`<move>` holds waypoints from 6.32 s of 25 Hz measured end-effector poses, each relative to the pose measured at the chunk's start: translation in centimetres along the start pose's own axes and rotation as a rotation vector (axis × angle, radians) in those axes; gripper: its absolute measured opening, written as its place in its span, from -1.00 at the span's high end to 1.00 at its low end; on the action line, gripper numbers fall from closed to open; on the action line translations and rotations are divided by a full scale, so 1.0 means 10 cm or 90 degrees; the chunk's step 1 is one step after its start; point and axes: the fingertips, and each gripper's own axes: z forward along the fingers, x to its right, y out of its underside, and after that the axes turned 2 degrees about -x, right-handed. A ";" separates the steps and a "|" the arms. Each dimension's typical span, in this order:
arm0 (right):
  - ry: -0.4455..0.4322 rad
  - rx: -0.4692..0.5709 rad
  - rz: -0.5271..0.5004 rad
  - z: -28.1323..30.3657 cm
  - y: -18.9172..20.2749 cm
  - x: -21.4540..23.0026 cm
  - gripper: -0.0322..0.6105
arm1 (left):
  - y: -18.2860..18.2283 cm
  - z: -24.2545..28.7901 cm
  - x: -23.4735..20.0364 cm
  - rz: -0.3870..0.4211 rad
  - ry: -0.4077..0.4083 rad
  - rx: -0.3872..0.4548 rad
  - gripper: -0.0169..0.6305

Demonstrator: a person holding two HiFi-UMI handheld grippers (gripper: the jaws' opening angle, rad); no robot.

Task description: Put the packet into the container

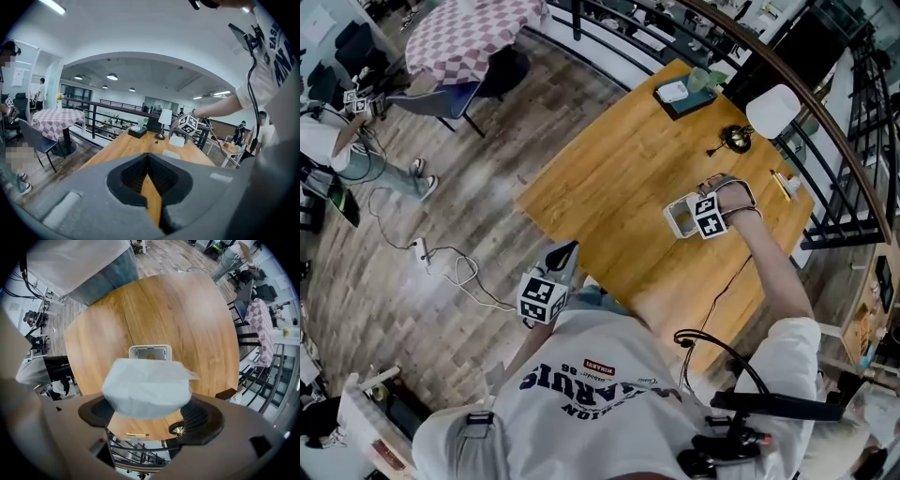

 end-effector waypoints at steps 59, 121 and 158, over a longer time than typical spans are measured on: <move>0.040 0.075 0.246 0.05 -0.12 0.12 -0.39 | -0.08 -0.11 -0.11 0.018 0.016 0.028 0.95; 0.820 0.565 1.305 -3.23 0.09 -2.57 0.87 | -1.51 0.31 2.53 0.214 0.455 0.181 0.95; 0.785 0.524 1.377 -4.16 -2.75 -3.29 0.87 | -0.07 -2.35 1.57 0.196 0.382 0.199 0.95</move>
